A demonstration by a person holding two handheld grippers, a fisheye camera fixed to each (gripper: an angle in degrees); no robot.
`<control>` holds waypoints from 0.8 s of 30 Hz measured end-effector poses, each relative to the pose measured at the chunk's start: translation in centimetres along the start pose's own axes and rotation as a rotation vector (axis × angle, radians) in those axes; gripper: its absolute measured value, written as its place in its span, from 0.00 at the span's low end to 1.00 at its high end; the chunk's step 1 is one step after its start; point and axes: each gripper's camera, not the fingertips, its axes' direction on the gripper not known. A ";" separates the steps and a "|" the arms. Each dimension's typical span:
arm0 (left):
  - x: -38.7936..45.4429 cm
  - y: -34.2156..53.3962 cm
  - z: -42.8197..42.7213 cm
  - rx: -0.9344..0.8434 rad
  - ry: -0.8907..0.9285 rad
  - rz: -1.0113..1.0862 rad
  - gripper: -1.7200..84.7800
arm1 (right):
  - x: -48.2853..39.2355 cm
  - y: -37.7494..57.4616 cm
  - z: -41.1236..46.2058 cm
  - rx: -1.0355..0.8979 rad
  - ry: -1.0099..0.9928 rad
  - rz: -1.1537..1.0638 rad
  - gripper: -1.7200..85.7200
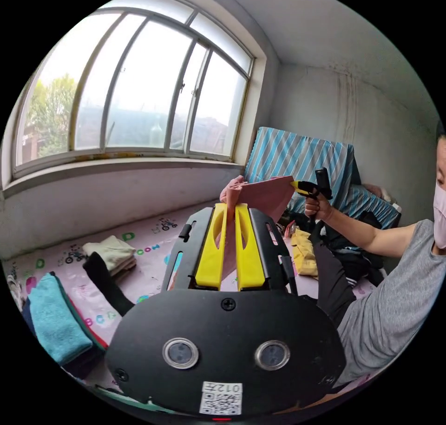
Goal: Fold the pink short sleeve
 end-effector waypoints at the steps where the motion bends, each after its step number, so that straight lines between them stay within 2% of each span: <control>1: 0.5 0.5 -1.2 0.004 -0.012 0.005 0.03 | -0.9 0.7 1.9 -0.004 -0.014 -0.014 0.01; 7: 5.3 6.9 -13.3 0.023 -0.151 0.037 0.03 | -4.4 5.0 12.4 -0.040 -0.124 -0.082 0.01; 15: 13.3 19.0 -28.1 0.065 -0.426 -0.002 0.03 | -6.8 13.2 27.6 -0.091 -0.340 -0.128 0.01; 24: 23.4 34.1 -39.3 0.085 -0.736 -0.134 0.04 | -7.8 24.1 45.4 -0.226 -0.593 -0.169 0.01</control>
